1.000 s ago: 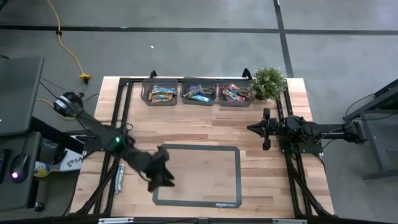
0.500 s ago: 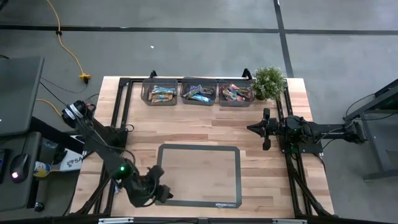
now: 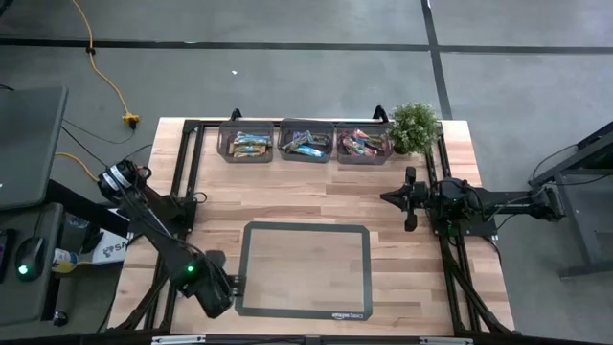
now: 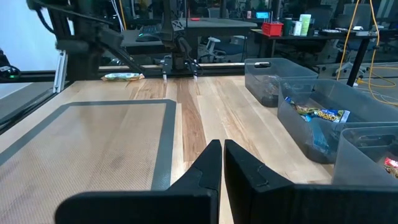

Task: Pick and place Granola Bars by type
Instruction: Put the orange granola bar into the left black bin

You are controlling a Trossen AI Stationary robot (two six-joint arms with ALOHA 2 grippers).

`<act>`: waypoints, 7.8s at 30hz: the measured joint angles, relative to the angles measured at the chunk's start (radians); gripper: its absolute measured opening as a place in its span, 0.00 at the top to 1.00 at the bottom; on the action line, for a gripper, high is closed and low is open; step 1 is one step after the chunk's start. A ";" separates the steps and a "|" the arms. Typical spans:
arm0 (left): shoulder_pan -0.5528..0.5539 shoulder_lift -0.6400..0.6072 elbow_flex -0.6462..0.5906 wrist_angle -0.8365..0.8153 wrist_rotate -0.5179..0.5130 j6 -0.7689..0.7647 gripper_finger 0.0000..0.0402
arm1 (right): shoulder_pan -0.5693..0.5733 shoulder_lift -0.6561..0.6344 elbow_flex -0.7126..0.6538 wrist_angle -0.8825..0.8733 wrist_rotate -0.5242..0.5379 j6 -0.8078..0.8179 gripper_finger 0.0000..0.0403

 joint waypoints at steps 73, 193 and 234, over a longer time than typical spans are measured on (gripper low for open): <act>0.008 0.331 -0.006 -0.357 0.373 0.067 0.41 | 0.000 0.000 0.000 0.000 0.000 0.000 0.99; 0.034 0.329 0.088 -0.273 0.002 0.216 0.86 | 0.000 0.001 0.000 0.000 0.000 0.000 0.99; 0.033 -0.105 0.363 -0.534 -1.373 0.433 0.86 | 0.000 0.001 0.000 0.000 0.000 0.000 0.99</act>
